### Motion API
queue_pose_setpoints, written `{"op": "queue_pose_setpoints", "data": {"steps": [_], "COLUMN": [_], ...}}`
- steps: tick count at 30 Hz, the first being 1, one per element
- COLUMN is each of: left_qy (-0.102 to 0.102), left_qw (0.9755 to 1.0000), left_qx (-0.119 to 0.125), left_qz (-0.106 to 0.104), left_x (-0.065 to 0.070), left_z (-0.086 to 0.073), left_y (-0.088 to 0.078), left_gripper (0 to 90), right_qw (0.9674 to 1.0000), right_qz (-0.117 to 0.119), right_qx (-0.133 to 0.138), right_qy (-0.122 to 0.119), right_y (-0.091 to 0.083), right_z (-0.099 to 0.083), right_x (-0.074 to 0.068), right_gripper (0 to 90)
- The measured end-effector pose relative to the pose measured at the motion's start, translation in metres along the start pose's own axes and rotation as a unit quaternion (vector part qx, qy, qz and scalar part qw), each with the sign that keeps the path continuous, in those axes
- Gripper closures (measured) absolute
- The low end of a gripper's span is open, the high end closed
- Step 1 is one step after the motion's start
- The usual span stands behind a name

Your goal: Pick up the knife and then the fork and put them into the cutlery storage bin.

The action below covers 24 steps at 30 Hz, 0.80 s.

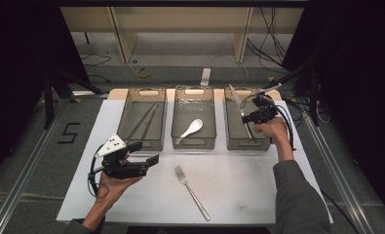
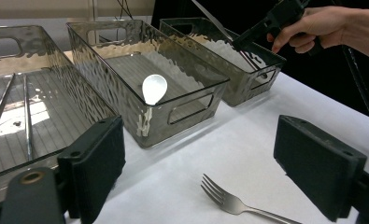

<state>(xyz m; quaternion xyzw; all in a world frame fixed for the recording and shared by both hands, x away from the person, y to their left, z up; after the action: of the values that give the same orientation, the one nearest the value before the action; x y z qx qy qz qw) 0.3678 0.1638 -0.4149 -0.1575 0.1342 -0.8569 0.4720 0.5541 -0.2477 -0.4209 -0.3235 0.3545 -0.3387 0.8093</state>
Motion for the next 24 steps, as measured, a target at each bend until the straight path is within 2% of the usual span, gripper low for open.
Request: {"op": "queue_pose_setpoints", "data": {"steps": [7, 19, 22, 23, 24], "left_qy": [0.001, 0.002, 0.001, 0.001, 0.001], "left_qw": [1.0000, 1.0000, 1.0000, 1.0000, 1.0000], "left_qx": [0.001, 0.002, 0.003, 0.003, 0.003], "left_qz": [0.001, 0.002, 0.001, 0.001, 0.001], "left_x": [0.000, 0.000, 0.000, 0.000, 0.000], "left_z": [0.000, 0.000, 0.000, 0.000, 0.000], "left_y": [-0.001, -0.001, -0.001, -0.001, -0.001], "left_gripper": [16.0, 16.0, 15.9, 16.0, 16.0], "right_qw": [1.0000, 0.9996, 0.9993, 0.9991, 0.9991], "right_qz": [-0.001, -0.019, -0.022, -0.025, -0.025], "right_qx": [0.001, -0.007, -0.007, -0.007, -0.007], "right_qy": [0.003, 0.022, 0.029, 0.035, 0.035], "right_y": [0.005, 0.013, 0.014, 0.015, 0.015], "right_z": [-0.001, -0.002, -0.002, -0.002, -0.002], "right_x": [0.000, 0.001, 0.003, 0.003, 0.003], "right_gripper": [81.1, 80.8, 79.7, 75.5, 75.5]}}
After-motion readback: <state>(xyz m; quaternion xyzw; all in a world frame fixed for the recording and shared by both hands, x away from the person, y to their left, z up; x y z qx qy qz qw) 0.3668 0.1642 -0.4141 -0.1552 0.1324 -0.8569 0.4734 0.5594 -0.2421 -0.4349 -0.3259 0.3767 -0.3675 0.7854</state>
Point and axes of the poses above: each handheld gripper's, and its own axes: y roughly forward along the jaws, z roughly out of its top, x roughly to its right, the point moved 3 cm from there along y, roughly forward along the jaws, and after that the axes turned 12 degrees about z, right-handed, at the moved point
